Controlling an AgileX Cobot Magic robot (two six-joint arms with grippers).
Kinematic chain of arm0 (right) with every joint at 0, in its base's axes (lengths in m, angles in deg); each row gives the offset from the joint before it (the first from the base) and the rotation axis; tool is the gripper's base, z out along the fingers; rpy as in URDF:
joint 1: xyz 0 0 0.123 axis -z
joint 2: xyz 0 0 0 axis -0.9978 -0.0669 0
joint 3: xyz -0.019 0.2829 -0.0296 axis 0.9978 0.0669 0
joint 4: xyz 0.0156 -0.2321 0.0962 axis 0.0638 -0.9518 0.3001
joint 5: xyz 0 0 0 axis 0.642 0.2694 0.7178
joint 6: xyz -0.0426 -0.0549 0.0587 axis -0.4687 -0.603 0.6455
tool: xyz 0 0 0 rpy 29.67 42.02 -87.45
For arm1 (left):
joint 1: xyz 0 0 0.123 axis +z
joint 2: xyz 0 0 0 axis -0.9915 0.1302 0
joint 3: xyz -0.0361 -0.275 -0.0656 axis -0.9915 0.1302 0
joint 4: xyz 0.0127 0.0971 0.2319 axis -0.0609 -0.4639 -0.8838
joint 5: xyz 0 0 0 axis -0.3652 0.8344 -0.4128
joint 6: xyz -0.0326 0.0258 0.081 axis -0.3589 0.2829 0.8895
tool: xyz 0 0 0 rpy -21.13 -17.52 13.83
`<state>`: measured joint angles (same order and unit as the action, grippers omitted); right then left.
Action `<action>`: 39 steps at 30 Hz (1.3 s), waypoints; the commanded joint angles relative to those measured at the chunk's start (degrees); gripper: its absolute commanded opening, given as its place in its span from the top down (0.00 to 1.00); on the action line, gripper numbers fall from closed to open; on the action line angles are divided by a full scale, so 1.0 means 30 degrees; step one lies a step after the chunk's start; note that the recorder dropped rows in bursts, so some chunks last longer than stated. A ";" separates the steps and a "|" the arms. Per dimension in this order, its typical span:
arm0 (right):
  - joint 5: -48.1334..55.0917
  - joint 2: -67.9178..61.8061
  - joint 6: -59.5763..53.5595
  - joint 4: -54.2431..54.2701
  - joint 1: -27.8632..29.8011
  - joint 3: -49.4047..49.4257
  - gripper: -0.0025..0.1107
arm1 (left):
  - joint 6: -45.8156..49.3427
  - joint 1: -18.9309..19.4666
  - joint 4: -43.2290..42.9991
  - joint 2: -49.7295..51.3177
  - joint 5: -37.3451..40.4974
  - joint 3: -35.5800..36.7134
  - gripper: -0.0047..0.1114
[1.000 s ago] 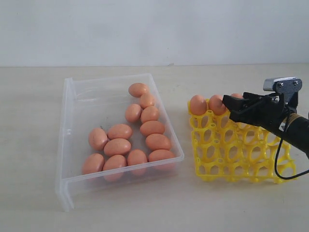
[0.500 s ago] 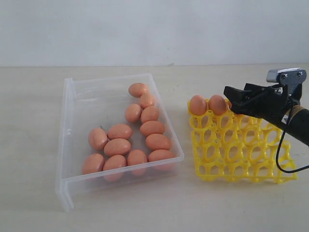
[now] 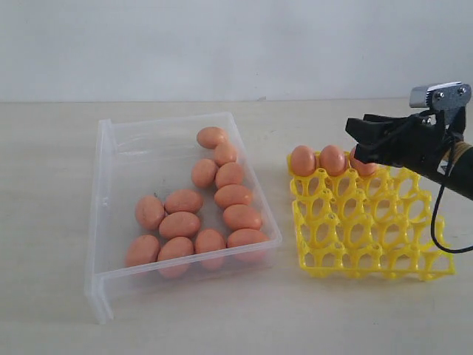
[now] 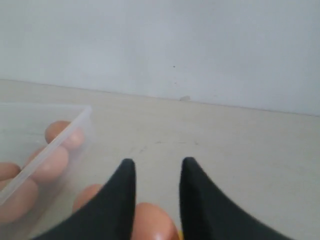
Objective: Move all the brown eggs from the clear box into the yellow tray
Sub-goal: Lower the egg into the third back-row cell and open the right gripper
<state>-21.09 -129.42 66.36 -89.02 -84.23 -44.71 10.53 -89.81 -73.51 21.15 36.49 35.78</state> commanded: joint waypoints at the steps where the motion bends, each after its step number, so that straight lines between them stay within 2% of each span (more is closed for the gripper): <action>1: 0.2968 0.1379 -0.0038 -0.0156 0.0051 0.0759 0.98 | -0.0098 -0.0110 0.0044 -0.0015 -0.0060 0.0077 0.93; 5: 0.5792 0.2269 0.0671 -0.0410 0.0051 0.0978 0.98 | -0.0098 -0.0110 0.0044 -0.0015 -0.0060 0.0077 0.93; 9: 0.7111 0.2388 0.1930 -0.1007 0.0051 0.0941 0.98 | -0.0098 -0.0110 0.0044 -0.0015 -0.0060 0.0077 0.93; 21: 0.7024 0.2354 0.2508 -0.0886 -0.0173 0.0864 0.98 | -0.0098 -0.0110 0.0044 -0.0015 -0.0060 0.0077 0.93; 26: 0.9132 0.1623 0.2440 -0.0830 -0.1070 -0.0126 0.98 | -0.0098 -0.0110 0.0044 -0.0015 -0.0060 0.0077 0.93; 34: 1.0604 0.1064 0.2577 -0.0906 -0.1028 -0.0405 0.98 | -0.0098 -0.0110 0.0044 -0.0015 -0.0060 0.0077 0.93; 37: 1.1226 0.1064 0.4302 -0.3425 -0.1028 -0.0405 0.98 | -0.0098 -0.0110 0.0044 -0.0015 -0.0060 0.0077 0.93; 39: 0.8869 0.1250 0.5896 -0.5710 -0.1028 -0.0405 0.98 | -0.0098 -0.0110 0.0044 -0.0015 -0.0060 0.0077 0.93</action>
<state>9.85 -126.18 78.80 -97.26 -87.37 -46.00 10.53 -89.81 -73.51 21.15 36.49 35.78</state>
